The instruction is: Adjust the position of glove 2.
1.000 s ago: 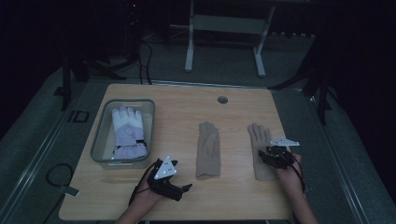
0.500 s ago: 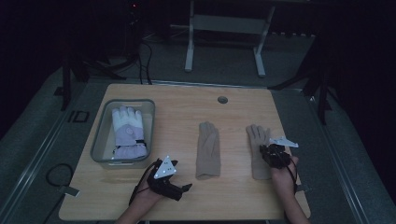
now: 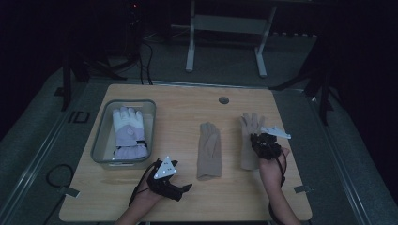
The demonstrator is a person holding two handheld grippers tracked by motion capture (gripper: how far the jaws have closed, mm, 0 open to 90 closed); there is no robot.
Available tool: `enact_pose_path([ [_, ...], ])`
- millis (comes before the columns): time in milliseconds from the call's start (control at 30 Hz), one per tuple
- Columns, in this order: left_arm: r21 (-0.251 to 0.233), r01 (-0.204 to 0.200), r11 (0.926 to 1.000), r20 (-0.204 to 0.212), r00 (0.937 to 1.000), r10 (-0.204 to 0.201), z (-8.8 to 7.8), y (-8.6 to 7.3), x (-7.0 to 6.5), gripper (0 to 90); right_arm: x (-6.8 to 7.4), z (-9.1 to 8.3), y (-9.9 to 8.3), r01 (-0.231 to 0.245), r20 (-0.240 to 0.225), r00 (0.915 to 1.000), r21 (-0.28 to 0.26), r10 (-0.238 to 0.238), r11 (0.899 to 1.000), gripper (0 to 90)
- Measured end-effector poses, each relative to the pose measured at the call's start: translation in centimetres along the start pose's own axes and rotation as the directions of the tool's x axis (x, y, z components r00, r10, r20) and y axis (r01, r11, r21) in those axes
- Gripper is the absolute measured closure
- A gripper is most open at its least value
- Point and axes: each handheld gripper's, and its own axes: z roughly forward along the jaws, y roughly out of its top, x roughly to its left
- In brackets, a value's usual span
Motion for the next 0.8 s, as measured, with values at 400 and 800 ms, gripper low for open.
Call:
enact_pose_path([
  [400, 0.000, -0.010, 1.0000, 0.007, 0.9999, 0.010, 0.2, 0.0, 0.2, 1.4, 6.4, 1.1, 0.9, -0.018, -0.085, 0.9962, 0.005, 0.018, 1.000, 83.1],
  [800, -0.007, -0.012, 0.9999, 0.014, 0.9998, 0.012, 0.3, 0.1, 0.3, 1.4, 11.6, 2.8, 0.6, -0.042, -0.123, 0.9913, 0.048, 0.048, 0.998, 83.0],
])
